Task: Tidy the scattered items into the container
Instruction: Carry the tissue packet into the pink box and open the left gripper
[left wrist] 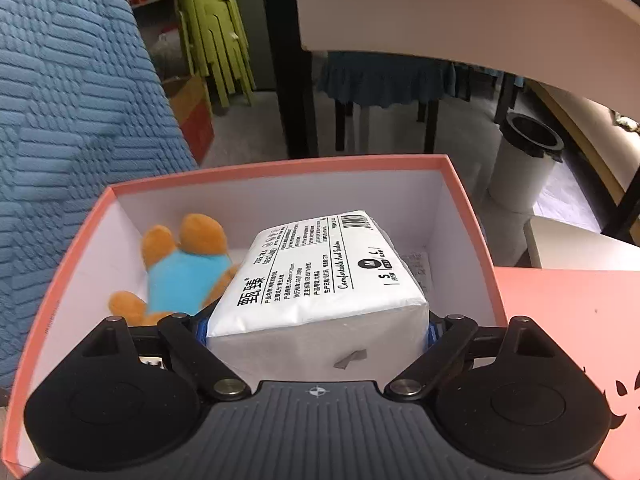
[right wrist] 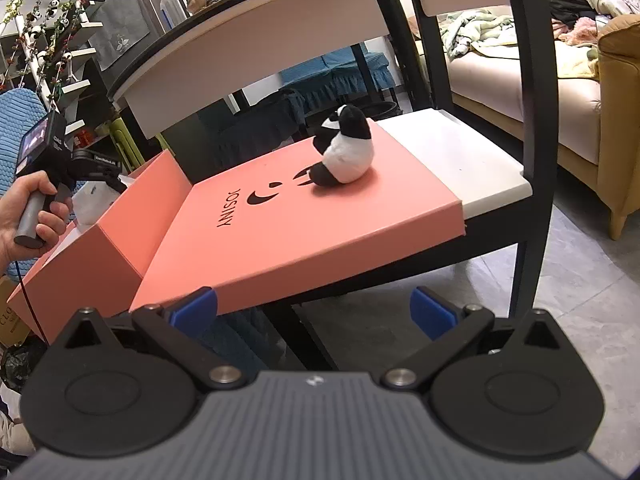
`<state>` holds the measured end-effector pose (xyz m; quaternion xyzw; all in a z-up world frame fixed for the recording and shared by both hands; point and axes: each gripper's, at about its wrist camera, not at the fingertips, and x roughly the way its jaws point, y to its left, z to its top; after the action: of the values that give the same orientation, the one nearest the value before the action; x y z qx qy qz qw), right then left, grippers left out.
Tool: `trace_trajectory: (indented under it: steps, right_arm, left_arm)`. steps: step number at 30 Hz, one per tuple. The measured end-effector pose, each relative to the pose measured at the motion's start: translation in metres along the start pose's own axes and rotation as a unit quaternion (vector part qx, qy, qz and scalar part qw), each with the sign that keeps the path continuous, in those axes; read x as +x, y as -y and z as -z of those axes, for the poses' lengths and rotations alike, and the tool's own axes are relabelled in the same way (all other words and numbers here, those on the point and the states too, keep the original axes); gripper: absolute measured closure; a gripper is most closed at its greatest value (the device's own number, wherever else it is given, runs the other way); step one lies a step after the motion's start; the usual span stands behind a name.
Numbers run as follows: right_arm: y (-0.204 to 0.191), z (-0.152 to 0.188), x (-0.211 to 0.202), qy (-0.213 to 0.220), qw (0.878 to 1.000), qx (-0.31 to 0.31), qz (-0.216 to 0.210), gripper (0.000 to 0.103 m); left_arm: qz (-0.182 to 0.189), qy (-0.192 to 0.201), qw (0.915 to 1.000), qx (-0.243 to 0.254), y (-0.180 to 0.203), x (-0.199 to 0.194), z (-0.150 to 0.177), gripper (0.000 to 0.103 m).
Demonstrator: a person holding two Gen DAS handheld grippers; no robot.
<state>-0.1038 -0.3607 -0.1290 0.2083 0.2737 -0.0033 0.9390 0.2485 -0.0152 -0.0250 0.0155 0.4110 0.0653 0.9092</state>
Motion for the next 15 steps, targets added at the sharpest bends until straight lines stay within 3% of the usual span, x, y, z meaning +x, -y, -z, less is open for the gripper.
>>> trace_trajectory:
  steps: [7, 15]
  right_arm:
    - [0.008, -0.001, 0.002, -0.003, 1.0, -0.002, 0.007, 0.0]
    - [0.001, -0.008, 0.002, 0.006, 1.0, -0.017, 0.004, 0.0]
  left_arm:
    - [0.02, 0.026, 0.9994, 0.01, 0.003, -0.006, 0.012, 0.007]
    - [0.044, 0.078, 0.9958, 0.019, 0.006, -0.043, 0.031, 0.004]
